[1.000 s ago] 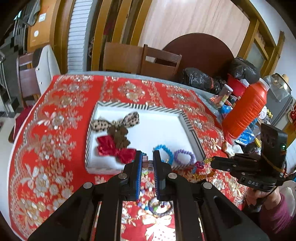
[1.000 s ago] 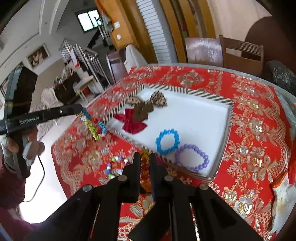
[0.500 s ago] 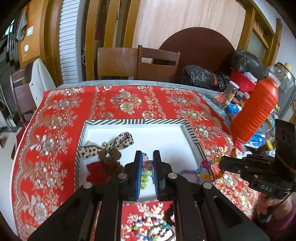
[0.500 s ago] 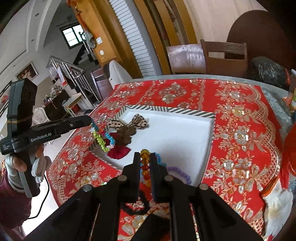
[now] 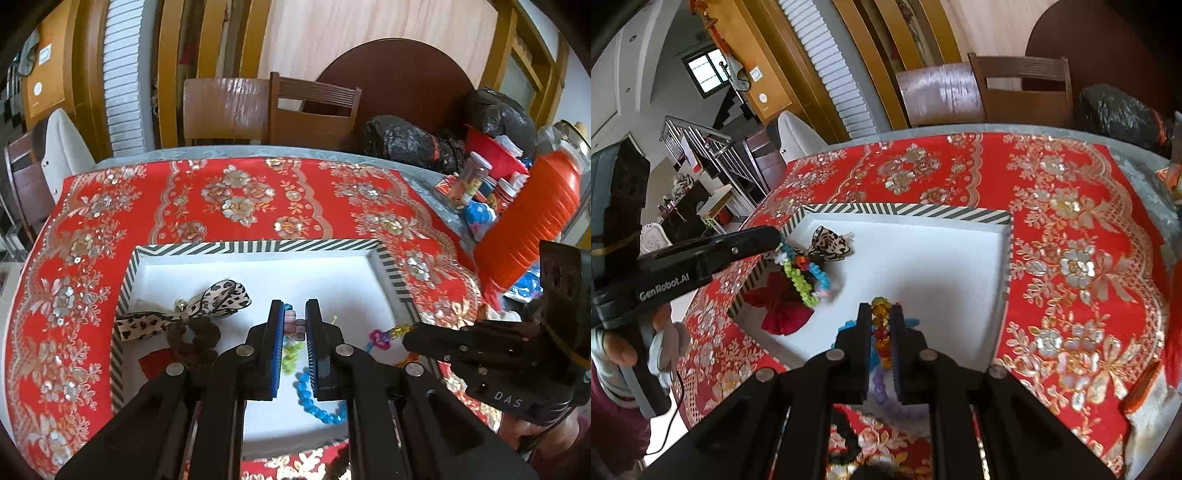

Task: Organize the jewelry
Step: 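Carry the multicolour bracelet into the tray with the left tool while the right tool places a rainbow bracelet there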

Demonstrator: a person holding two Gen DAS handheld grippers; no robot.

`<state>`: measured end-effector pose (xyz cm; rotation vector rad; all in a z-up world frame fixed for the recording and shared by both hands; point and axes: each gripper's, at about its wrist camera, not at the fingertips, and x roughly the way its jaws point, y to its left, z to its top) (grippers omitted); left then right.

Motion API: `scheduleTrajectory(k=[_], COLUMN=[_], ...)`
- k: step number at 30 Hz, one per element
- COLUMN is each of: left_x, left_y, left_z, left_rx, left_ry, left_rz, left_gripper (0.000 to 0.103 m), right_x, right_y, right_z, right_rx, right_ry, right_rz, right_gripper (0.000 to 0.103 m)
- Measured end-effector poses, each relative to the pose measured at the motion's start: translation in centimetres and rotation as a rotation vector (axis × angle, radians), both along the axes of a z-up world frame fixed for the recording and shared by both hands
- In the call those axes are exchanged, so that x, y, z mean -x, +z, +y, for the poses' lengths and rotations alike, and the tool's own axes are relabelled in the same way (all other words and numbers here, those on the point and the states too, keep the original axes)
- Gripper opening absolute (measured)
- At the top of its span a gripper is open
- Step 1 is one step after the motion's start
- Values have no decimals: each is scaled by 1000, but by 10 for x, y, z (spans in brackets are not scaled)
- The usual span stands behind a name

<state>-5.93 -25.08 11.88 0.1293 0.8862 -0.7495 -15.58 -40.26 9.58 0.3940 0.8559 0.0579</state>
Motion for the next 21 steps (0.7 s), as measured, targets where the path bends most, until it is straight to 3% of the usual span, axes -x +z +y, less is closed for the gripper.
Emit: scheduleTrajectory(k=[5,8,16,21], left_x=[-17,-19,-8,-2], left_y=[-38,-54,-61,-59], left_z=[10,21,29,28], left_rx=[-37,-51,-64,-78], left_ry=[58,82,94,107], left_rz=[85,123,88,53], left_gripper=[13,13,13,36], right_x=[-24,-31,-31,-32], right_y=[-25,-42,-62,-60], right_z=[-2,-13,-29,-23], right_rx=[-22,15,130,173], right_ry=[-12,-70,-165,-155], right_rz=[42,91,152,145], right_gripper=[9,9,9,17])
